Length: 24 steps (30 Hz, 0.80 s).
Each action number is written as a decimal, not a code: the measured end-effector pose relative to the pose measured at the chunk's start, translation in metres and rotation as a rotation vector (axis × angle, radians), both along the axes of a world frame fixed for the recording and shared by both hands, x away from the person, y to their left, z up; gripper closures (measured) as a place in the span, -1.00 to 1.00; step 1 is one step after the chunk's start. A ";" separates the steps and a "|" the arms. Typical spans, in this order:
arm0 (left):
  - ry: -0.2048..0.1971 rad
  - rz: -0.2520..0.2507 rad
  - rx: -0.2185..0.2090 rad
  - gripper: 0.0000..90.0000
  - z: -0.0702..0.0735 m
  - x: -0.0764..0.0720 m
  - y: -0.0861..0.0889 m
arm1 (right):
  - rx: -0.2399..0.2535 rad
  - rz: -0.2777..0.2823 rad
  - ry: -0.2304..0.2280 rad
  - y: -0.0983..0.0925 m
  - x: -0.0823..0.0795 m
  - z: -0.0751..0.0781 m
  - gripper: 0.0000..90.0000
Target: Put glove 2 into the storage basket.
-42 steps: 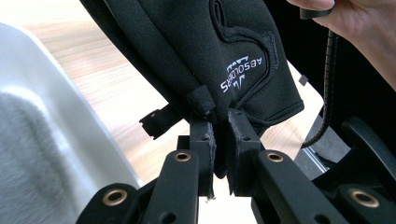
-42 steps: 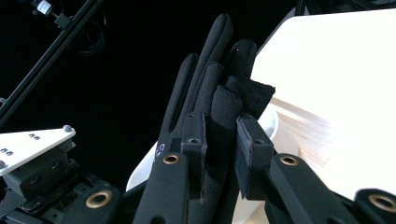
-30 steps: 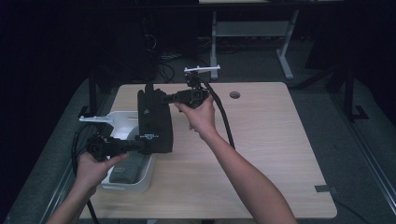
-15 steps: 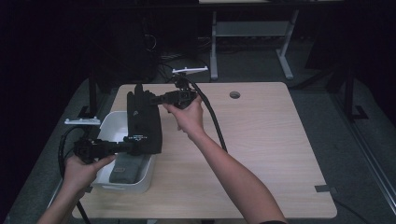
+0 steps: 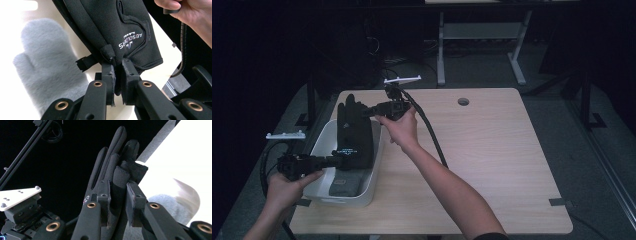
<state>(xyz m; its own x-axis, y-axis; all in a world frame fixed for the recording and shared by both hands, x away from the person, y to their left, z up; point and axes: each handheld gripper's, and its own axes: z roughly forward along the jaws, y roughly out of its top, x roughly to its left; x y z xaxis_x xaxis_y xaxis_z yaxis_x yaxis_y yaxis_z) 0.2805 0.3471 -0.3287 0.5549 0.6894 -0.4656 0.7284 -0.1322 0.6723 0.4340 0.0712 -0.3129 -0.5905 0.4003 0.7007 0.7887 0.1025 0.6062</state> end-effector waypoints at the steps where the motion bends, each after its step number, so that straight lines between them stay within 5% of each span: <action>1: 0.000 0.003 0.000 0.84 -0.001 0.000 0.001 | -0.001 0.000 -0.001 0.002 0.000 -0.001 0.67; 24: 0.069 0.028 0.009 0.84 -0.023 -0.012 0.028 | -0.026 0.027 0.035 0.036 -0.005 -0.033 0.67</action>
